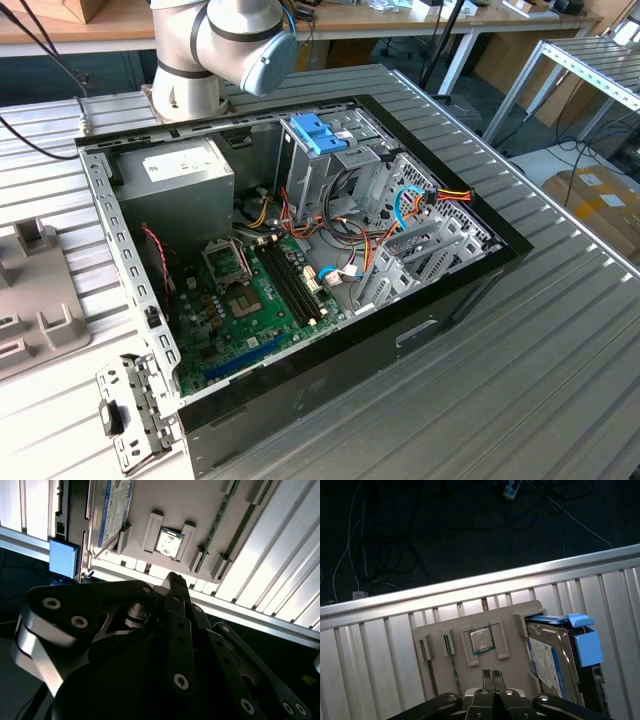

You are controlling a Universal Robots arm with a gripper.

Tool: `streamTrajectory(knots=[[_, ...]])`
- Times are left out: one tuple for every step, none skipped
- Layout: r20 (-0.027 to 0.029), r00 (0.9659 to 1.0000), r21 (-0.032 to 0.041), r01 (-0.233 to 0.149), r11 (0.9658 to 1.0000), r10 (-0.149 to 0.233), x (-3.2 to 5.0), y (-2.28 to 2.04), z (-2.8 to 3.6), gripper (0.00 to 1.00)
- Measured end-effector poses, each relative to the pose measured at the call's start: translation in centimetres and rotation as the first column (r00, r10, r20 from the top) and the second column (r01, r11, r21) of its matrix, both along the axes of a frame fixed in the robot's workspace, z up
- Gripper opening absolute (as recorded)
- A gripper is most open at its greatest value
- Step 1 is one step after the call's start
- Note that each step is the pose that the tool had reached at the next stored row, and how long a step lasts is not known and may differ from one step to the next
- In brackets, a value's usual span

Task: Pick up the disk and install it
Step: 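Pick up the disk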

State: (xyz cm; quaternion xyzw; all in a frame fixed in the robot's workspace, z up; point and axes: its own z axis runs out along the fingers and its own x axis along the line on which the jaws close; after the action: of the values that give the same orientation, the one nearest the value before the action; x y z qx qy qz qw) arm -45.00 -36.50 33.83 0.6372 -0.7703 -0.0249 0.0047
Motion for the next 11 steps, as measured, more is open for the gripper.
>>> streamTrajectory(knots=[[0.0000, 0.9999, 0.0000, -0.012, 0.9999, 0.012, 0.00, 0.00, 0.00, 0.11], [0.0000, 0.9997, 0.0000, -0.023, 0.9997, 0.023, 0.00, 0.00, 0.00, 0.11], [0.0001, 0.9994, 0.0000, -0.035, 0.9994, 0.035, 0.00, 0.00, 0.00, 0.11], [0.0001, 0.9987, 0.0000, -0.050, 0.9987, 0.050, 0.00, 0.00, 0.00, 0.11], [0.0000, 0.9973, 0.0000, -0.074, 0.9973, 0.074, 0.00, 0.00, 0.00, 0.11], [0.0000, 0.9957, 0.0000, -0.093, 0.9957, 0.093, 0.00, 0.00, 0.00, 0.11], [0.0000, 0.9937, 0.0000, -0.112, 0.9937, 0.112, 0.00, 0.00, 0.00, 0.11], [0.0000, 0.9924, 0.0000, -0.123, 0.9924, 0.123, 0.00, 0.00, 0.00, 0.11], [0.0000, 0.9906, 0.0000, -0.137, 0.9906, 0.137, 0.00, 0.00, 0.00, 0.11], [0.0000, 0.9890, 0.0000, -0.148, 0.9890, 0.148, 0.00, 0.00, 0.00, 0.11], [0.0000, 0.9866, 0.0000, -0.163, 0.9866, 0.163, 0.00, 0.00, 0.00, 0.11]])
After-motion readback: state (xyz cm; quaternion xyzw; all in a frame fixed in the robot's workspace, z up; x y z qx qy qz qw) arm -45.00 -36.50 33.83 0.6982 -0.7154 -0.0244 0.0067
